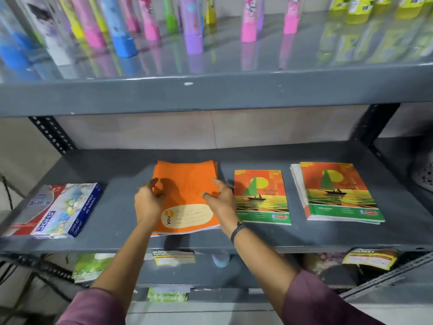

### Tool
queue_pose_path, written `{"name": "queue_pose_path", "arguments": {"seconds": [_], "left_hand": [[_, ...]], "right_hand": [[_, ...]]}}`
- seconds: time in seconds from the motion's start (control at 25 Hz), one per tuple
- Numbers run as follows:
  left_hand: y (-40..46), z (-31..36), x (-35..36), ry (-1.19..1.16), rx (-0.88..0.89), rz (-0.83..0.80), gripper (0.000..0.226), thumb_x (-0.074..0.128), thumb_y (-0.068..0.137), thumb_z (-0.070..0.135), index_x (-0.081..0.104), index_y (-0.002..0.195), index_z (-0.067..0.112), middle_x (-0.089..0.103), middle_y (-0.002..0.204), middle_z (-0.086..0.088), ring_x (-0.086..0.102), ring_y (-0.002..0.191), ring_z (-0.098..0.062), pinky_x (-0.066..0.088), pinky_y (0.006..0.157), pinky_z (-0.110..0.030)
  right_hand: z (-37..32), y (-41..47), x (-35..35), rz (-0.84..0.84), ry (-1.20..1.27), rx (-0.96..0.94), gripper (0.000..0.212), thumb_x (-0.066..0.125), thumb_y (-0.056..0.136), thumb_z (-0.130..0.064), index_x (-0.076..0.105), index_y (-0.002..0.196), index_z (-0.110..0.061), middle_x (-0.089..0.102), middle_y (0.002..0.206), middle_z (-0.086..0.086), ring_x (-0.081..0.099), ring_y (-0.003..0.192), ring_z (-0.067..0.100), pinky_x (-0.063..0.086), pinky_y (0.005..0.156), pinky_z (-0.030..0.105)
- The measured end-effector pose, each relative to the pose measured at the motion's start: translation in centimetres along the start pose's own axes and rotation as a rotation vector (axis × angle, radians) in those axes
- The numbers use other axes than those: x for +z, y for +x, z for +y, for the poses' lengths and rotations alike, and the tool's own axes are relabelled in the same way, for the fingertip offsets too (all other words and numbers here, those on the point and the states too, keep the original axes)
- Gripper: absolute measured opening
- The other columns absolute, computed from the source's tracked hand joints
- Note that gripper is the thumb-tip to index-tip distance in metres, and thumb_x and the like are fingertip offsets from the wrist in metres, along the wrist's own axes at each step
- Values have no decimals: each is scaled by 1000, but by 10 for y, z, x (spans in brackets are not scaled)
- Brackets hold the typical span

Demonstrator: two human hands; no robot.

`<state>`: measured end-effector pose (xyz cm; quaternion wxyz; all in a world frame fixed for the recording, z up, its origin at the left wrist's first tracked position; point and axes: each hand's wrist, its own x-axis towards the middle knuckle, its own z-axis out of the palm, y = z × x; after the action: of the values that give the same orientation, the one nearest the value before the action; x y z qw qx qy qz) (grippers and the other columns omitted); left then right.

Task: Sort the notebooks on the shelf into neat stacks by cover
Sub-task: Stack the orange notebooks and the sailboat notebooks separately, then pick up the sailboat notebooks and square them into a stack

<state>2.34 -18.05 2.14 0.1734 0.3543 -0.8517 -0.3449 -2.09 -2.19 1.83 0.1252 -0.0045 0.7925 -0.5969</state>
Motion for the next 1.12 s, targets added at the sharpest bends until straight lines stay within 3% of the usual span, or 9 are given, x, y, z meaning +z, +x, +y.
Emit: {"name": "queue_pose_path", "arguments": {"seconds": [0.2,0.28,0.36,0.48,0.64,0.76,0.88,1.0,1.12], "left_hand": [[-5,-4,7,351,139,43,26,50,86,16,61,109,12,60,120,-16,46,111,-39,40,89,-47],[-16,14,20,238,281,82,35,51,86,13,57,120,11,57,128,-14,46,114,-36,39,94,-44],[-34,42,40,-63,371,5,37,49,85,4,55,122,5,58,127,-17,50,115,-35,39,97,-39],[-62,88,78,-432,204,-310,39,38,92,5,45,130,2,54,133,-19,50,122,-33,38,99,-32],[-74,110,123,-421,-154,-583,45,28,97,25,32,138,7,43,142,-18,42,128,-35,34,110,-42],[-80,110,135,-411,-190,-455,39,32,95,25,46,126,4,53,130,-21,50,117,-35,40,104,-45],[-76,111,137,-716,-465,-281,34,39,90,16,57,112,-3,61,109,-20,54,95,-29,42,90,-38],[-79,126,136,-1001,-625,-282,22,40,87,16,60,80,8,55,83,-7,49,75,-22,39,70,-27],[-99,170,144,-1156,-539,-379,26,37,89,12,46,65,17,45,67,-2,44,60,-13,41,47,-17]], "right_hand": [[8,2,-5,29,-285,-43,53,61,86,-22,46,136,-18,64,121,12,61,107,29,50,86,31],[15,6,-31,215,-444,-47,50,60,86,-28,47,134,-18,59,128,12,51,120,31,46,94,36],[25,9,-65,394,-552,-12,49,59,85,-27,49,132,-15,54,134,11,43,128,32,39,103,41],[41,11,-102,381,-616,159,51,58,85,-28,44,132,-12,49,136,17,37,130,37,37,106,47],[50,13,-109,327,-624,158,53,59,85,-29,44,131,-9,51,132,19,38,128,37,39,103,44],[47,16,-113,375,-490,190,53,63,81,-31,48,130,-17,52,132,18,41,126,36,38,103,41],[39,23,-123,373,-345,204,52,64,79,-31,52,129,-23,54,131,15,45,125,32,41,99,38],[27,26,-147,436,-308,127,45,64,80,-27,55,124,-21,53,132,13,44,128,30,43,100,40],[28,26,-194,564,-356,71,45,61,83,-28,54,126,-16,56,126,17,49,121,34,45,98,43]]}}
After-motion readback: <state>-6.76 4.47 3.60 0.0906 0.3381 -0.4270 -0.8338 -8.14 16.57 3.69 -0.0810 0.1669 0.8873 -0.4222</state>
